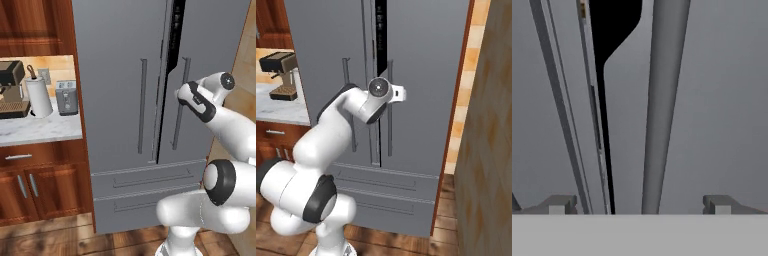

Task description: Retrieve the banana and peach from the fridge and place them into the bowl on the dining table.

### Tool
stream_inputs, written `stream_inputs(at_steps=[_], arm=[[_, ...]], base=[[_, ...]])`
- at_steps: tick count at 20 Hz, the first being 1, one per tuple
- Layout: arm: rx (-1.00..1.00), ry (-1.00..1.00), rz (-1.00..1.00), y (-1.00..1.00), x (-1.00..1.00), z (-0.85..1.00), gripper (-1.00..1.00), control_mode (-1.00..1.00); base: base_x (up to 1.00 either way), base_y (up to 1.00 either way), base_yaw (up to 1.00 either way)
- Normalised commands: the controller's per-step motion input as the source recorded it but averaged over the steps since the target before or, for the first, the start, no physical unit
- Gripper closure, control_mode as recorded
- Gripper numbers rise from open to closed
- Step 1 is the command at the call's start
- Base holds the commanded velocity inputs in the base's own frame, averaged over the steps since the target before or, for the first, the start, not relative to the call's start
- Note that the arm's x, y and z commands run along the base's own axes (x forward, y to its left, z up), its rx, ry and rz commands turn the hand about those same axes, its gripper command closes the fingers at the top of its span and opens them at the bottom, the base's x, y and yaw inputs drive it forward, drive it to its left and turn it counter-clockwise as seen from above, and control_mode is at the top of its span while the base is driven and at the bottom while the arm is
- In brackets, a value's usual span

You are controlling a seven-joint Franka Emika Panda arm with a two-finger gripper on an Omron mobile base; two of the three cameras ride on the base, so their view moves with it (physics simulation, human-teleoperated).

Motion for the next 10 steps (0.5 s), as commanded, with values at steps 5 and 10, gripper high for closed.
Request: stream_inputs(at_steps=[5, 10], arm=[[0.01, 0.0, 0.0, -0.3, 0.51, 0.0, -1.0, -1.0], [0.0, -0.06, 0.0, -0.02, 0.59, -0.14, -1.0, -1.0]], base=[[0.0, 0.0, 0.0], [0.0, 0.0, 0.0]])
